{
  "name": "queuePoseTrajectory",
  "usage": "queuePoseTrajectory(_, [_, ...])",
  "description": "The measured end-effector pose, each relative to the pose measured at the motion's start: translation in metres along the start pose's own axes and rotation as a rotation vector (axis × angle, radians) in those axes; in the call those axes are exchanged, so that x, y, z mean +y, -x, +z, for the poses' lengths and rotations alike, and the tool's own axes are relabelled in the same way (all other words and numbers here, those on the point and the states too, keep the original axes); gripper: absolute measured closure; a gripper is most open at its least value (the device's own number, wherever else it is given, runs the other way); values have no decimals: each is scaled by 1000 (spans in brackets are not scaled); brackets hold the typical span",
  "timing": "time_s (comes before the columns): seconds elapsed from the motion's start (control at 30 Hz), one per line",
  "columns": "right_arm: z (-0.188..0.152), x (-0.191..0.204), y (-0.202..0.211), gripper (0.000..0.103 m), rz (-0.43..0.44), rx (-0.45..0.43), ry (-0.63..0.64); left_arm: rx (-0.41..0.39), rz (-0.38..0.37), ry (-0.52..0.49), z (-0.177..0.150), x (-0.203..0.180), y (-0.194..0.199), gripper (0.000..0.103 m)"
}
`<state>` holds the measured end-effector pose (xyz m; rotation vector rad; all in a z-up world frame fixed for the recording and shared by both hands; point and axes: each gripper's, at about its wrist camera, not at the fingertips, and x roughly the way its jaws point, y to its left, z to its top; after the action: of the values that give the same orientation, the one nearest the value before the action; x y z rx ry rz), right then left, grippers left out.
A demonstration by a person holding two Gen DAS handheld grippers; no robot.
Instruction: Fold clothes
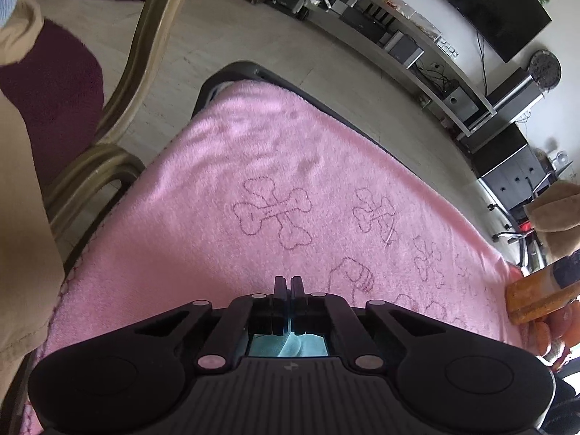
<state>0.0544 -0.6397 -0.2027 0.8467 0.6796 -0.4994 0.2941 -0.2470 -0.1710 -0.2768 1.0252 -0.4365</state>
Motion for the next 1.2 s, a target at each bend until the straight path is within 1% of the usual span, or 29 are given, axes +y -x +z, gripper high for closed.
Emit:
queuePoseTrajectory(0.03, [0, 1, 0, 80, -1, -5, 8, -11, 12, -12, -1, -2, 1, 103])
queuePoseTrajectory(0.1, [-1, 4, 0, 97, -3, -16, 25, -33, 36, -37, -3, -5, 2, 103])
queuePoseTrajectory(0.13, [-2, 5, 0, 98, -3, -21, 33, -44, 48, -50, -4, -7, 3, 103])
queuePoseTrajectory(0.17, [-2, 6, 0, 99, -4, -27, 41, -61, 71, -69, -5, -9, 4, 103])
queuePoseTrajectory(0.23, [-3, 13, 4, 99, -51, -62, 89, -102, 137, -115, -6, -12, 5, 103])
queuePoseTrajectory(0.3, [-4, 16, 6, 99, -89, -80, 120, -111, 161, -128, -7, -11, 3, 103])
queuePoseTrajectory(0.4, [-9, 20, 1, 99, -144, -82, 187, -119, 191, -189, -11, -15, -3, 103])
queuePoseTrajectory(0.5, [-10, 20, -1, 98, -152, -74, 209, -111, 185, -226, -13, -19, -9, 102])
queuePoseTrajectory(0.53, [-9, 19, -2, 94, -144, -61, 202, -114, 180, -222, -12, -18, -8, 98])
queuePoseTrajectory(0.6, [-6, 15, 6, 87, -126, -61, 170, -123, 186, -202, -11, -16, 2, 97])
queuePoseTrajectory(0.67, [-2, 14, 23, 84, -113, -75, 148, -142, 190, -198, -13, -18, 21, 94])
queuePoseTrajectory(0.77, [0, 22, 67, 79, -101, -112, 168, -175, 236, -285, -24, -33, 62, 86])
queuePoseTrajectory(0.8, [-2, 26, 85, 75, -103, -124, 182, -182, 245, -318, -30, -39, 78, 79])
queuePoseTrajectory(0.83, [-5, 29, 102, 69, -102, -133, 196, -186, 247, -352, -38, -44, 93, 74])
queuePoseTrajectory(0.87, [-10, 32, 122, 65, -97, -141, 206, -184, 246, -382, -47, -47, 107, 74])
queuePoseTrajectory(0.9, [-15, 32, 140, 59, -87, -152, 206, -173, 241, -409, -58, -49, 119, 72])
queuePoseTrajectory(0.93, [-23, 30, 157, 54, -79, -159, 200, -163, 237, -435, -69, -50, 131, 68])
queuePoseTrajectory(1.0, [-41, 26, 185, 54, -69, -143, 209, -120, 238, -477, -92, -52, 147, 63])
queuePoseTrajectory(1.07, [-58, 20, 204, 50, -83, -106, 236, -69, 247, -508, -114, -49, 150, 61])
queuePoseTrajectory(1.13, [-73, 18, 206, 40, -111, -61, 265, -33, 250, -525, -132, -46, 141, 61])
queuePoseTrajectory(1.2, [-86, 16, 200, 38, -142, -9, 288, -7, 241, -537, -148, -44, 129, 61])
